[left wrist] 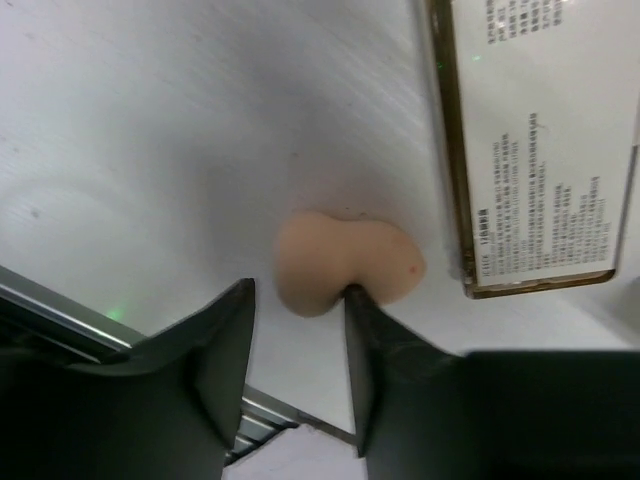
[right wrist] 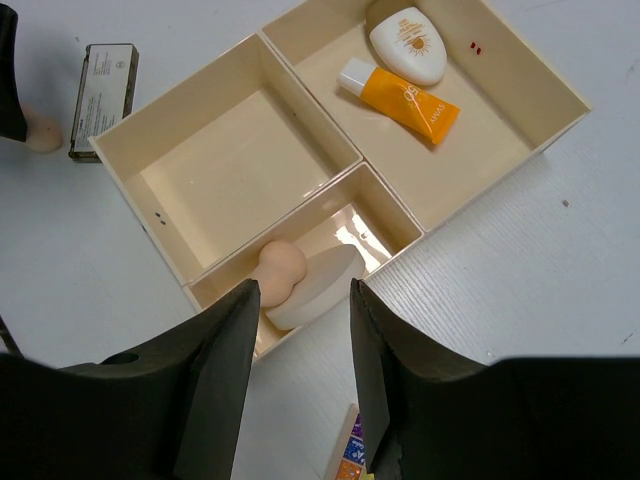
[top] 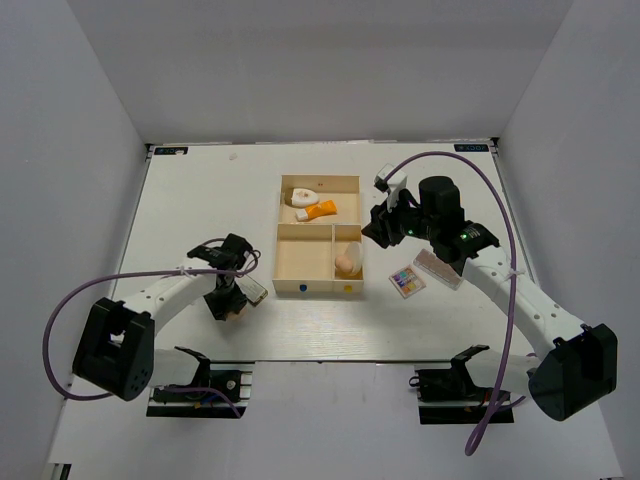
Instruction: Organize the makeup
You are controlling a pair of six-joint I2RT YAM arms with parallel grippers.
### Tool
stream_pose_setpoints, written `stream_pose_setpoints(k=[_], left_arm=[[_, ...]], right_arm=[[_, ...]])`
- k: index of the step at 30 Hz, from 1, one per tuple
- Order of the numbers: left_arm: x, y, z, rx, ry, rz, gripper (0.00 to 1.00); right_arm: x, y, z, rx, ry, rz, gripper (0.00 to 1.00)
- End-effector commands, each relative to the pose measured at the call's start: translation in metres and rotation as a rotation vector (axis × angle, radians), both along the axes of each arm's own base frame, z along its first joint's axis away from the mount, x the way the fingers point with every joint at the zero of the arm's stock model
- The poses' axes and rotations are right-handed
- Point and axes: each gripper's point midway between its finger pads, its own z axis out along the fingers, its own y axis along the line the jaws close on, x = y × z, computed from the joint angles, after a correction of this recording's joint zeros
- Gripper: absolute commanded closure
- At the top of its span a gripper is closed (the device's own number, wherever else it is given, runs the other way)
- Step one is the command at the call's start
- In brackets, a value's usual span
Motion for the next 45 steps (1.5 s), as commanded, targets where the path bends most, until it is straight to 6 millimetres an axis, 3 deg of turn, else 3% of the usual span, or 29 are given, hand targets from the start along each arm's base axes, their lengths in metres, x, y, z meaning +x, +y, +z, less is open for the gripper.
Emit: stream_pose_setpoints(k=[1, 2, 5, 9, 12, 16, 19, 21, 22, 26, 30, 34, 45], left_arm=[[0.009, -0.010, -0.004, -0.043, -0.046, -0.010, 0.55], [0.009, -0.012, -0.004, -0.052, -0.045, -0.014, 0.68], [0.011, -0.018, 0.004, -0.076, -0.059, -0.038, 0.87], [0.018, -0.026, 0.038, -0.127, -0.131, -0.099, 1.00], [0.029, -0.039, 0.079, -0.206, -0.258, -0.231, 1.00], [0.046, -0.071, 0.133, -0.358, -0.447, -0.442, 1.00], [0.054, -0.111, 0.159, -0.530, -0.540, -0.619, 1.00], [0.052, -0.138, 0.161, -0.655, -0.536, -0.716, 1.00], [0.062, -0.150, 0.169, -0.697, -0.590, -0.749, 1.00], [0.078, -0.186, 0.159, -0.789, -0.554, -0.822, 1.00], [0.094, -0.218, 0.146, -0.818, -0.534, -0.879, 0.98], [0.111, -0.245, 0.153, -0.821, -0.582, -0.922, 0.95], [0.155, -0.283, 0.128, -0.661, -0.600, -0.905, 0.88]], right_arm=[[0.001, 0.002, 0.019, 0.037, -0.050, 0.001, 0.52], [0.001, 0.002, 0.020, 0.039, -0.051, 0.002, 0.52], [0.001, 0.001, 0.022, 0.042, -0.054, 0.000, 0.52], [-0.002, 0.000, 0.025, 0.045, -0.068, 0.002, 0.52], [-0.002, -0.005, 0.032, 0.047, -0.098, -0.016, 0.52], [0.003, -0.012, 0.033, 0.032, -0.125, -0.053, 0.52], [0.011, -0.023, 0.037, 0.003, -0.166, -0.115, 0.52], [0.021, -0.040, 0.037, -0.036, -0.207, -0.198, 0.52], [0.023, -0.045, 0.037, -0.045, -0.221, -0.226, 0.52], [0.030, -0.072, 0.036, -0.083, -0.261, -0.342, 0.52], [0.029, -0.082, 0.036, -0.078, -0.276, -0.371, 0.53], [0.031, -0.087, 0.037, -0.071, -0.273, -0.383, 0.53], [0.030, -0.089, 0.031, -0.053, -0.252, -0.363, 0.53]])
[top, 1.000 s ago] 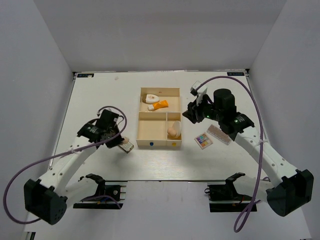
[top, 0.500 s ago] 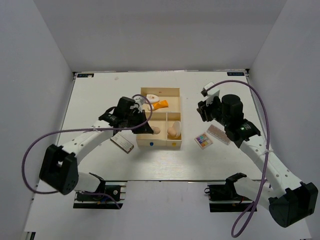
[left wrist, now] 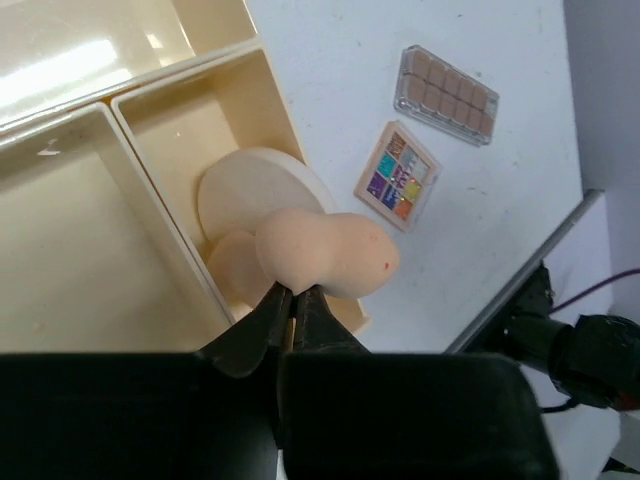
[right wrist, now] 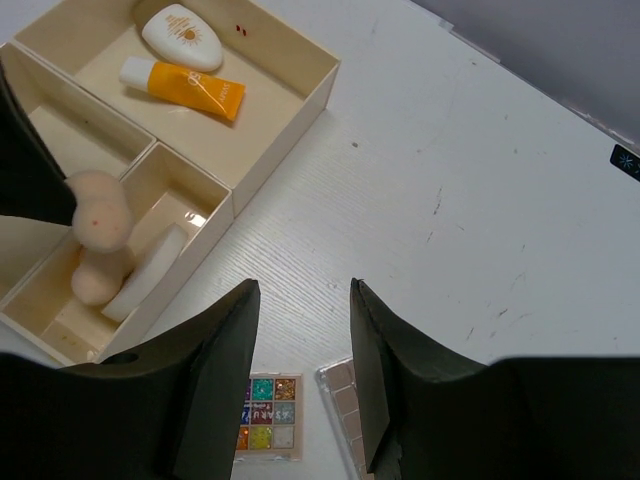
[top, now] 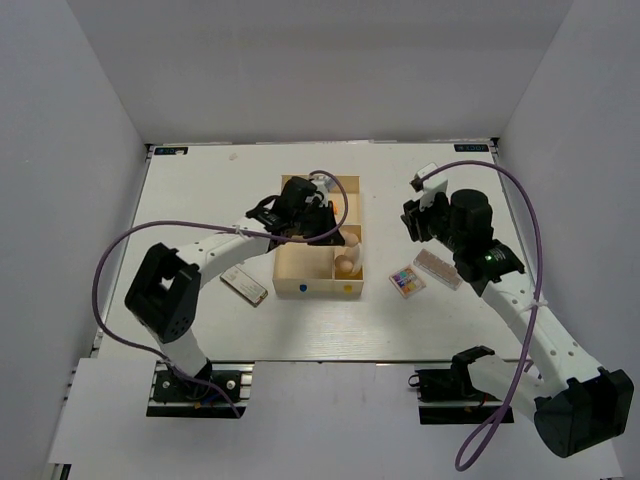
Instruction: Organize the makeup
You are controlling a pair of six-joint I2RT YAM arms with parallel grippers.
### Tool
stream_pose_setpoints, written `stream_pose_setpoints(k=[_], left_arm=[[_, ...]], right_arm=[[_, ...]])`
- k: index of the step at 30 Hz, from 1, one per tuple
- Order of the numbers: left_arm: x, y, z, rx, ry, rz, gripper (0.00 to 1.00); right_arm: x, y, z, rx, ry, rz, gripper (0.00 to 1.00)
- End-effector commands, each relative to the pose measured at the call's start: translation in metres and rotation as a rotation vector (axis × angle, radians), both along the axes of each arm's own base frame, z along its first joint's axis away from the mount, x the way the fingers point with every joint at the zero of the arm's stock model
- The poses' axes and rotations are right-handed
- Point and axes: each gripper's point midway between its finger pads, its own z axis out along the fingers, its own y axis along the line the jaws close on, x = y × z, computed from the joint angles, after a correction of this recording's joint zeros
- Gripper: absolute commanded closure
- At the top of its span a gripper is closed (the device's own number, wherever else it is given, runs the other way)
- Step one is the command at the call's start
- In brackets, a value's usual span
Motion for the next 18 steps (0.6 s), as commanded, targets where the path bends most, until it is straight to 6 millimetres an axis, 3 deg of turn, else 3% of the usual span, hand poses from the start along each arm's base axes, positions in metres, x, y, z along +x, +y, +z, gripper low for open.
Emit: stream_pose_setpoints(k=[1, 10, 14, 18], left_arm=[[0.018, -0.010, 0.006, 0.030, -0.075, 0.033, 0.88], [0.034, -0.017, -0.014, 0.137, -0.075, 0.090, 0.66], [0.038, -0.012, -0.012, 0.157, -0.082, 0.127, 0.53], [0.036, -0.008, -0.011, 0.166, -0.079, 0.134, 0.47]], right_arm=[[0.001, 0.002, 0.015, 0.032, -0.056, 0.019, 0.53], [-0.001, 0.003, 0.014, 0.039, -0.051, 0.034, 0.53], [-0.002, 0.003, 0.014, 0.044, -0.051, 0.039, 0.53], [-0.002, 0.004, 0.014, 0.046, -0.047, 0.043, 0.53]])
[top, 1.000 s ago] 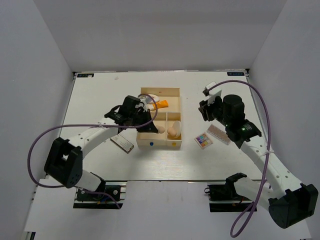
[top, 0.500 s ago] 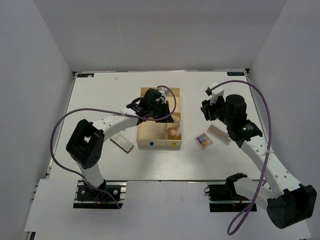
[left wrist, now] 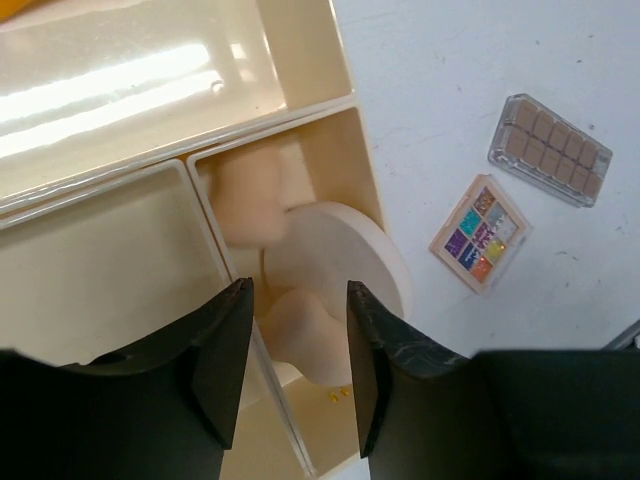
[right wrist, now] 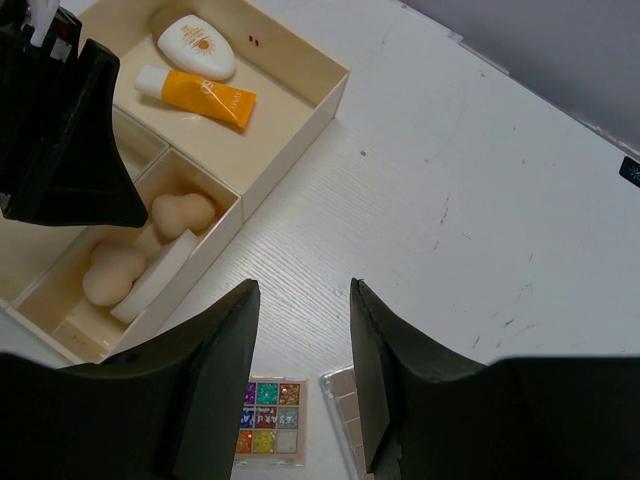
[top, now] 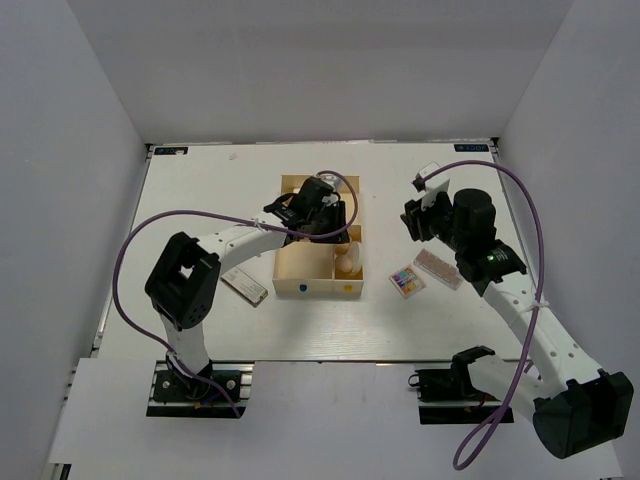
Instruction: Organize the makeup
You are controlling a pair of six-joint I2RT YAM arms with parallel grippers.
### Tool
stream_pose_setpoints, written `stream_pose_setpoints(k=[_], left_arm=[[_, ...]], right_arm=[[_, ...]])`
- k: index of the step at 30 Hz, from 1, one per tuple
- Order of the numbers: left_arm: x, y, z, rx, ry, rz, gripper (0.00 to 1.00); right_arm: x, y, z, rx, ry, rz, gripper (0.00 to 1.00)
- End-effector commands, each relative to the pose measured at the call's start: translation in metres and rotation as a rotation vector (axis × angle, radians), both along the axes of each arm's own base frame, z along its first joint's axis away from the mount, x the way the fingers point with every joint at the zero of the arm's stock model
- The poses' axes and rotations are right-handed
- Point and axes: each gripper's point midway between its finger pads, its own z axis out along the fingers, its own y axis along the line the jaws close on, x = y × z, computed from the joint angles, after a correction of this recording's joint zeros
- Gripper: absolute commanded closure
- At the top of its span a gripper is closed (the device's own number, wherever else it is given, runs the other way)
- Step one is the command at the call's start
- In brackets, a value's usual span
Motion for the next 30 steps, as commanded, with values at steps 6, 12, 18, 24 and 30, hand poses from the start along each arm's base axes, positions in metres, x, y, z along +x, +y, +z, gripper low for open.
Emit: stream_pose_setpoints(k=[6, 12, 18, 24, 30], left_arm=[[0.002, 0.001, 0.053, -0.050, -0.088, 0.018, 0.44], [-0.007, 0.033, 0.102, -0.065, -0.189, 0.047, 0.45], [-0.038, 0.140, 0.089, 0.128, -0.218, 0.358, 0.32], [-0.059, 0.214, 0.059, 0.293, -0.088, 0.651, 0.02], [-0.053, 0.245, 0.046, 0.300, -0.074, 0.749, 0.02]], right_arm=[[0.000, -0.001, 0.009, 0.025, -0.037, 0.006, 0.52], [0.000, 0.000, 0.002, 0.012, -0.011, 0.024, 0.46], [0.002, 0.002, -0.006, 0.006, 0.019, 0.029, 0.41], [0.002, 0.001, -0.006, 0.009, 0.021, 0.027, 0.41], [0.003, 0.003, -0.011, 0.005, 0.037, 0.034, 0.41]])
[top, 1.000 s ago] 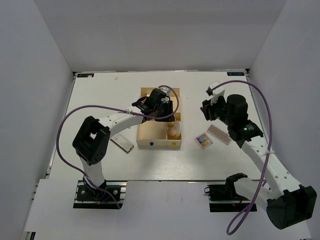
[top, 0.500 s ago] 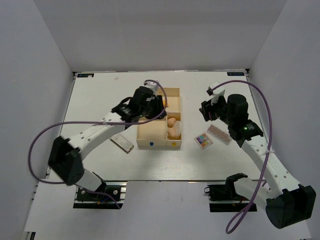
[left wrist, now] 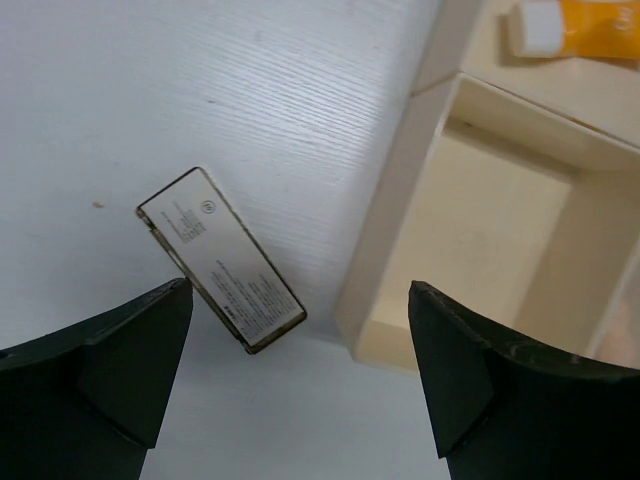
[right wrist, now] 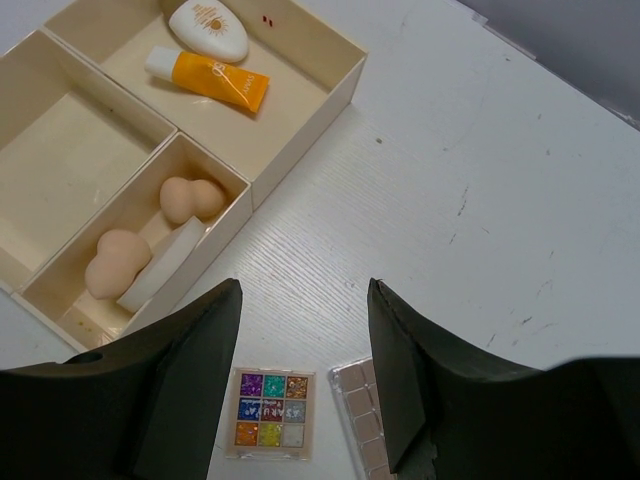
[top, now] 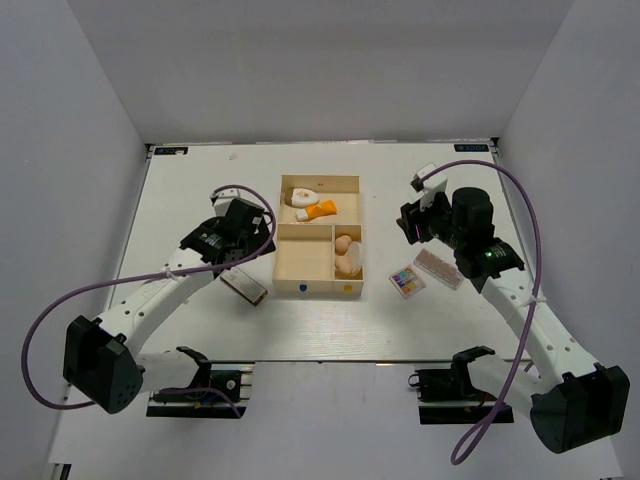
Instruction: Organize the makeup
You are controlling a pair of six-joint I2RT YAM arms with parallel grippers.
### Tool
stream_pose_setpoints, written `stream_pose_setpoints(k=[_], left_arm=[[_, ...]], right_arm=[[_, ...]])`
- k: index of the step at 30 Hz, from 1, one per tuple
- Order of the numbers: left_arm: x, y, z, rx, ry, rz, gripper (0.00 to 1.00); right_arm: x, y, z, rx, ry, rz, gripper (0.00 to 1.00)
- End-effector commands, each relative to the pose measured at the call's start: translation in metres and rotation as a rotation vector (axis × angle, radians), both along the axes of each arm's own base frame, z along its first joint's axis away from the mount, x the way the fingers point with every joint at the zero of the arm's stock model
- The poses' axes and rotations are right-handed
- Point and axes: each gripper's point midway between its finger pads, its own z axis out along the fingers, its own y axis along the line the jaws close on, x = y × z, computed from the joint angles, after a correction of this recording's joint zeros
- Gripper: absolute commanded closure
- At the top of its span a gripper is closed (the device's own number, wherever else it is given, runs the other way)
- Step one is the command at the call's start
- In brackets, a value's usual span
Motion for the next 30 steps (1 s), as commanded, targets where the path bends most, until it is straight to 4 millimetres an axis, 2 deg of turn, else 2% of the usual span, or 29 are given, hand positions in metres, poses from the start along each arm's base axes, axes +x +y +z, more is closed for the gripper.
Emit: stream_pose_setpoints(k=[1, 6, 7, 11, 18, 24, 30], left_arm=[[0.001, 0.027, -0.004, 0.017, -0.007, 0.106, 0.02], [0.000, 0.048, -0.044, -0.003, 0.104, 0.179, 0.02], [-0.003, 0.044, -0.054, -0.014, 0.145, 0.174, 0.02], [-0.012, 0.050, -0.077, -0.014, 0.250, 0.244, 0.02], [-0.014, 0.043, -0.083, -0.097, 0.248, 0.262, 0.02], [-0.020, 0.043, -0.097, -0.096, 0.302, 0.294, 0.02], [-0.016, 0.040, -0.101, -0.122, 0.291, 0.325, 0.03]], right_arm=[[0.003, 0.000, 0.000, 0.006, -0.002, 0.005, 0.41], [0.002, 0.002, -0.001, 0.008, 0.000, 0.012, 0.40], [0.001, 0.002, 0.001, 0.009, -0.002, 0.014, 0.40], [0.000, 0.003, 0.003, 0.015, -0.007, 0.018, 0.40], [-0.003, 0.004, 0.006, 0.023, -0.013, 0.028, 0.40], [-0.005, 0.004, 0.009, 0.030, -0.024, 0.033, 0.40], [-0.005, 0.004, 0.011, 0.036, -0.026, 0.033, 0.40]])
